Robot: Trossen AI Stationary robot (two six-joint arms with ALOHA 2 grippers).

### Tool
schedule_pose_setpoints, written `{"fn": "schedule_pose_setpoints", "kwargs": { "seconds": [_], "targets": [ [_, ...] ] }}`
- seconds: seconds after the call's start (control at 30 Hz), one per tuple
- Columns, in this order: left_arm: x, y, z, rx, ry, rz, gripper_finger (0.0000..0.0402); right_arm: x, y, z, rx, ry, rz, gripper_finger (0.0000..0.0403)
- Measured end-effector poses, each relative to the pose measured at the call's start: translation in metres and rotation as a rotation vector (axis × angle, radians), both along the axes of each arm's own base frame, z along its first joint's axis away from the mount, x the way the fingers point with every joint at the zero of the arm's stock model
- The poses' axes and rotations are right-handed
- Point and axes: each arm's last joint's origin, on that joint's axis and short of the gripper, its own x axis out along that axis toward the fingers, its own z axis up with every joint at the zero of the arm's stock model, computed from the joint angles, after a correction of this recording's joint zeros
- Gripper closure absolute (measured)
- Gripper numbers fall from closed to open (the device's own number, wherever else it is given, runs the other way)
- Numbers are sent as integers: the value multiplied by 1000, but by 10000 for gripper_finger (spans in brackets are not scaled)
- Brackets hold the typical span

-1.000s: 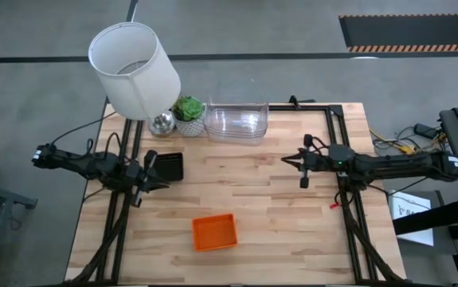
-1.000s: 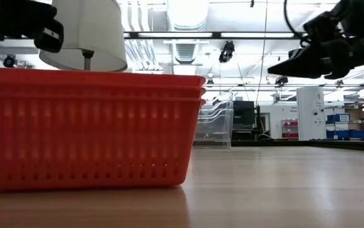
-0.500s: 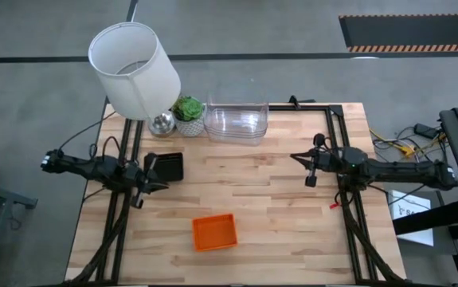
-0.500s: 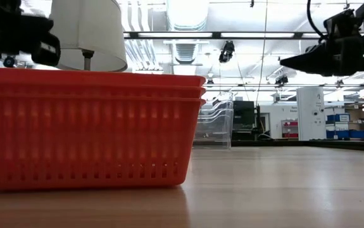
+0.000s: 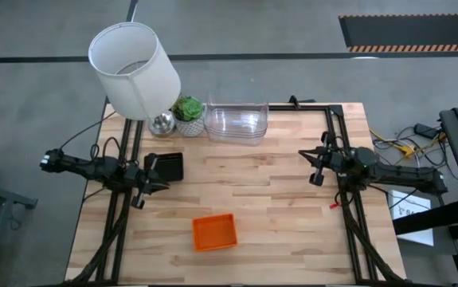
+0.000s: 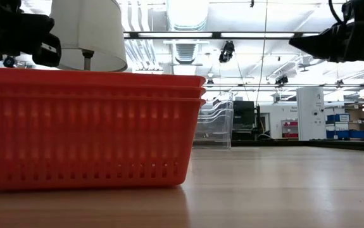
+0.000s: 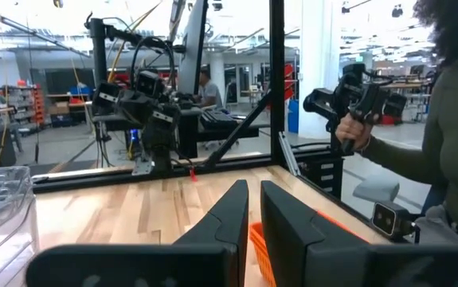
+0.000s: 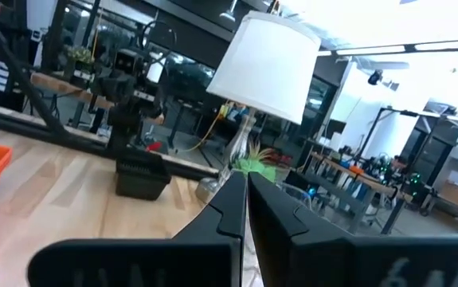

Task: Stack baskets by color
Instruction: Return to Home Position

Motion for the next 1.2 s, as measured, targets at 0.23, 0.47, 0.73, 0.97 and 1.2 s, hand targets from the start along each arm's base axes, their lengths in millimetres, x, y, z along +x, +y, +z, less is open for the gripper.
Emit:
{"fn": "schedule_pose_setpoints", "kwargs": {
  "seconds": [0.23, 0.47, 0.73, 0.97, 1.2],
  "targets": [
    [0, 0, 0, 0, 0, 0, 382, -8, 0, -2, 25, -1, -26, 394],
    [1, 0, -2, 4, 12, 2, 382, -7, 0, -8, 68, 57, -39, 394],
    [1, 0, -2, 5, 15, 3, 382, -6, 0, -16, 95, 128, -24, 394],
    [1, 0, -2, 5, 15, 3, 382, -7, -2, -16, 150, 106, -105, 394],
    [1, 0, -2, 5, 15, 3, 382, -5, -2, -17, 371, 72, -67, 394]
  ]
}}
